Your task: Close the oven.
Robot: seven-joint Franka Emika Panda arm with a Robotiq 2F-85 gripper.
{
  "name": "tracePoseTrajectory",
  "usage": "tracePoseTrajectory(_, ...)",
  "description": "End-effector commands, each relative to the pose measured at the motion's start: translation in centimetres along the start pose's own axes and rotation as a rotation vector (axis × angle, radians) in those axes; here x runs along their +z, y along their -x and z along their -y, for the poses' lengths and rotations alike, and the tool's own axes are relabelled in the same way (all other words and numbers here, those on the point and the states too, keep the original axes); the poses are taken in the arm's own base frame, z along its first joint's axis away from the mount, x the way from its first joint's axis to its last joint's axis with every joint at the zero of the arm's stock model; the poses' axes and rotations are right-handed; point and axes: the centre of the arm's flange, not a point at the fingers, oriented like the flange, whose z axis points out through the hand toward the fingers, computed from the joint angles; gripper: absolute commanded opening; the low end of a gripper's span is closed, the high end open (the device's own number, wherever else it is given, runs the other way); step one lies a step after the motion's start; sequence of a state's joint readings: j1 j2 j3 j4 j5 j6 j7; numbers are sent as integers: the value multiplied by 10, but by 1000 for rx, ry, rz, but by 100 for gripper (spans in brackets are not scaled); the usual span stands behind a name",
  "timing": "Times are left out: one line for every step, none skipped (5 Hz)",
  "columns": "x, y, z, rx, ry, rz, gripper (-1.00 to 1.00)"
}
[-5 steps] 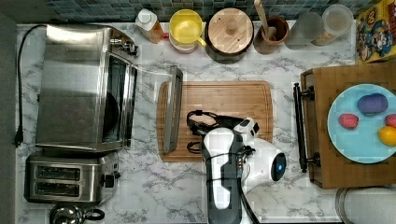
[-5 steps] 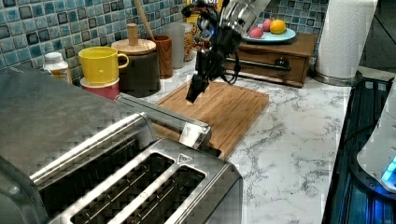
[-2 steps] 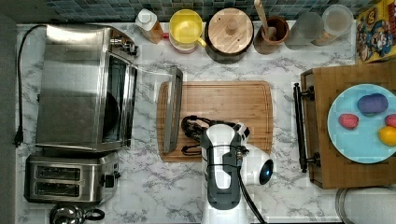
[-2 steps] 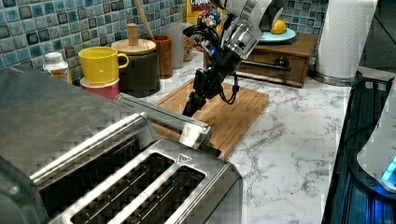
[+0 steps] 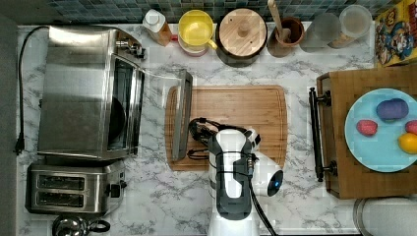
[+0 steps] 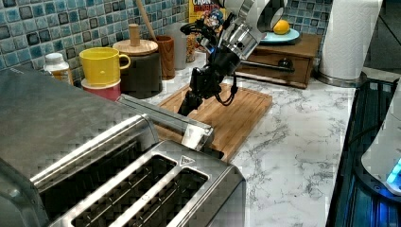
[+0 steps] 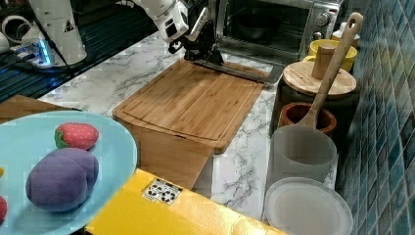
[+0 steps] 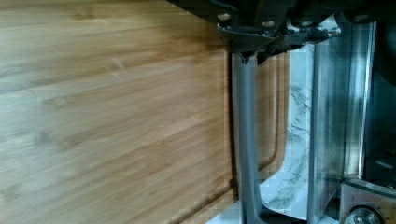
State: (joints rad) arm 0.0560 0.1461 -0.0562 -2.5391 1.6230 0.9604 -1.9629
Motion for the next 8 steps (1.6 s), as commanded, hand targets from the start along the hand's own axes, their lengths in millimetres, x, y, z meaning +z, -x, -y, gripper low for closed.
tracePoseTrajectory(40, -53, 87, -154, -93, -20, -100)
tracePoseTrajectory(49, -54, 88, -130, -81, -13, -100)
tracePoseTrajectory(47, -55, 84, -105, -113, -18, -100)
tracePoseTrajectory(39, -58, 89, -87, -126, -30, -100)
tracePoseTrajectory(32, -58, 106, -92, -143, -30, -100)
tracePoseTrajectory(19, -56, 136, -122, -169, -29, -100)
tracePoseTrajectory(13, -48, 175, -167, -174, -21, -100)
tracePoseTrajectory(16, -37, 210, -226, -154, 11, -100)
